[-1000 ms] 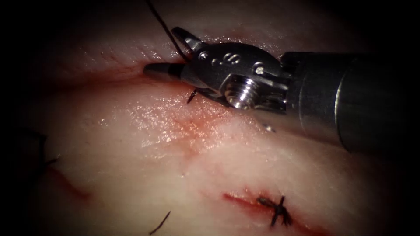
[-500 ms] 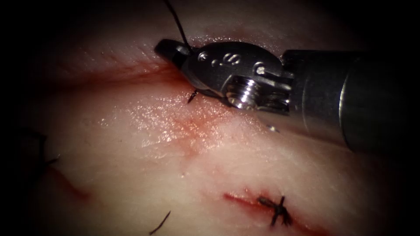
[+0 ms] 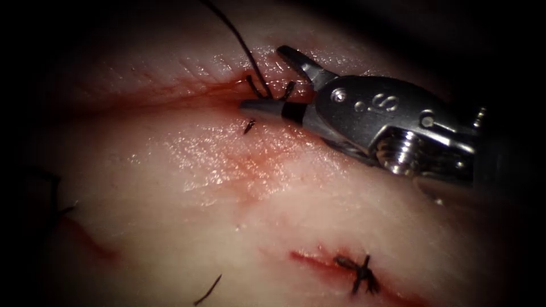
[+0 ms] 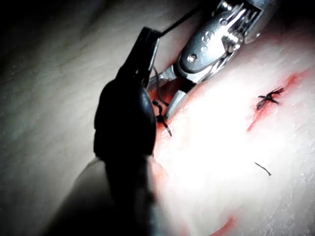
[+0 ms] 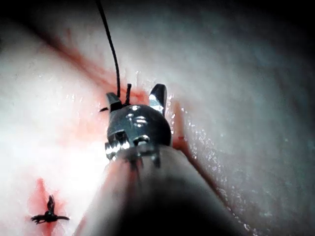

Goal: Wound Closure

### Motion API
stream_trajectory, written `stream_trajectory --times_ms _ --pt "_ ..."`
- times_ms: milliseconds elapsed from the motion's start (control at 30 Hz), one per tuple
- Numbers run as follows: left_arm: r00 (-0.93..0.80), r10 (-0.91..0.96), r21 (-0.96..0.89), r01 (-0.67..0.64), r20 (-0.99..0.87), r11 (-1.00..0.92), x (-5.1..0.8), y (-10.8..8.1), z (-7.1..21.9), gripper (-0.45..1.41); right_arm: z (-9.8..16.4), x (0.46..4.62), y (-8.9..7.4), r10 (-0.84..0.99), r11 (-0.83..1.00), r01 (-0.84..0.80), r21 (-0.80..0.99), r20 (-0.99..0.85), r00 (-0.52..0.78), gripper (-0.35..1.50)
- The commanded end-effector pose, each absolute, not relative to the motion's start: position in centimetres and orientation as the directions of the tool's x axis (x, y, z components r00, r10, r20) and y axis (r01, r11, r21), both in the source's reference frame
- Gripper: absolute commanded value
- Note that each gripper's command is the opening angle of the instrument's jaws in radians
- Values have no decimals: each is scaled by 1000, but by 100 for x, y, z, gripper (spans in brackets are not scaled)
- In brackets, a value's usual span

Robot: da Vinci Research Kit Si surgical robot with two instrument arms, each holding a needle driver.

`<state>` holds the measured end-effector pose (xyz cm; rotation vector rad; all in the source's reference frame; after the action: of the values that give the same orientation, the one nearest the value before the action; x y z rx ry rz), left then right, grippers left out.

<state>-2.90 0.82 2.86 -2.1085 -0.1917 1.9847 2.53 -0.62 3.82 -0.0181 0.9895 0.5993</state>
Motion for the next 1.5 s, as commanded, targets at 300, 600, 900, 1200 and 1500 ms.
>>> stream_trajectory --times_ms 300,600,900,1200,1500 --pt "63 250 -255 -76 -966 -964 -317 79 294 -45 362 168 -53 482 815 -508 279 -812 328 135" --pt "94 224 -232 -79 -970 -970 -371 91 312 -45 354 114 -28 325 890 -428 158 -878 352 -35" --pt "82 148 -158 -125 -986 -980 -420 129 355 -45 351 83 -28 338 885 -443 143 -852 399 -35" --pt "-69 88 -72 -208 -994 -975 -423 178 411 -45 353 94 -37 311 909 -389 151 -866 392 -35" --pt "-278 46 35 -280 -959 -959 -356 236 475 -45 351 101 -42 292 917 -375 137 -870 397 -35"
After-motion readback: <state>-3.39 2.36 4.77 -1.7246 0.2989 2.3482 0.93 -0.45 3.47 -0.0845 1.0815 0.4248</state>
